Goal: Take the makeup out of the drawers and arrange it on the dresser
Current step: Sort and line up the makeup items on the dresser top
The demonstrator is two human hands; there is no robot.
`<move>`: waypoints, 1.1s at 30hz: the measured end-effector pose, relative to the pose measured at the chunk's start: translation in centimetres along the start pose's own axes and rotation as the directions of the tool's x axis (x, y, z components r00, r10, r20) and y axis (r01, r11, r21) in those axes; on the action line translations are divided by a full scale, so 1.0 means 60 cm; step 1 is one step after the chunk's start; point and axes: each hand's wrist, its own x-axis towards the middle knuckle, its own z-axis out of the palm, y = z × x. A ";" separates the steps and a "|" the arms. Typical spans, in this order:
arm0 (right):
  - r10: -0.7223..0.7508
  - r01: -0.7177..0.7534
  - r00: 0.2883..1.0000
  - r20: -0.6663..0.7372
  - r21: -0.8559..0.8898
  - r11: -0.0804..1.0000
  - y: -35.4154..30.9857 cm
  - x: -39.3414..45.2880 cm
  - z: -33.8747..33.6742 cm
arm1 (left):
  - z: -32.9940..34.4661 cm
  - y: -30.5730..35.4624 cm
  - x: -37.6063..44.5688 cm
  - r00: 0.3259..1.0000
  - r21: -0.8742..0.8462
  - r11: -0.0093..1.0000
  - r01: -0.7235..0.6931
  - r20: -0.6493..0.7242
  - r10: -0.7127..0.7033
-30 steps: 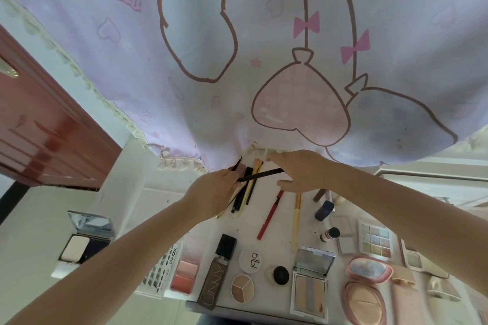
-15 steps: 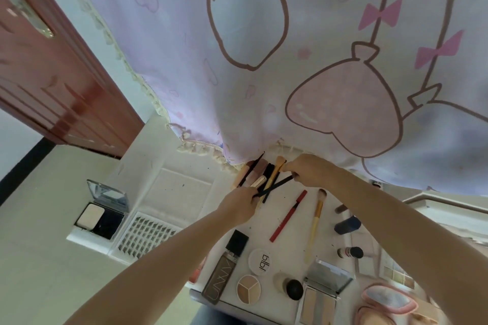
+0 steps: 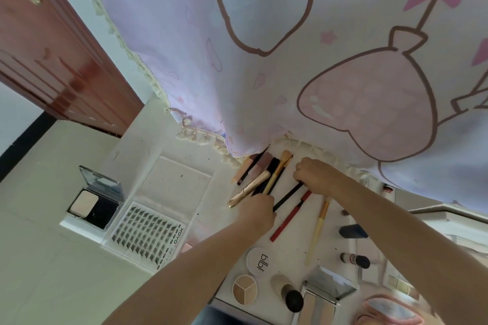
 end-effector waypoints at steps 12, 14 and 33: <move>0.071 -0.057 0.990 -0.118 0.114 0.992 -0.024 0.007 -0.020 | -0.007 -0.017 -0.014 0.989 0.013 1.000 0.003 -0.146 -0.001; -0.004 0.020 0.965 -0.261 0.056 0.998 -0.042 0.010 -0.022 | -0.006 -0.027 -0.016 0.986 -0.009 1.000 0.013 -0.168 -0.014; -0.011 0.052 0.981 -0.195 0.204 0.978 -0.085 0.011 0.007 | -0.005 -0.050 -0.021 0.983 0.016 0.997 0.072 -0.170 -0.069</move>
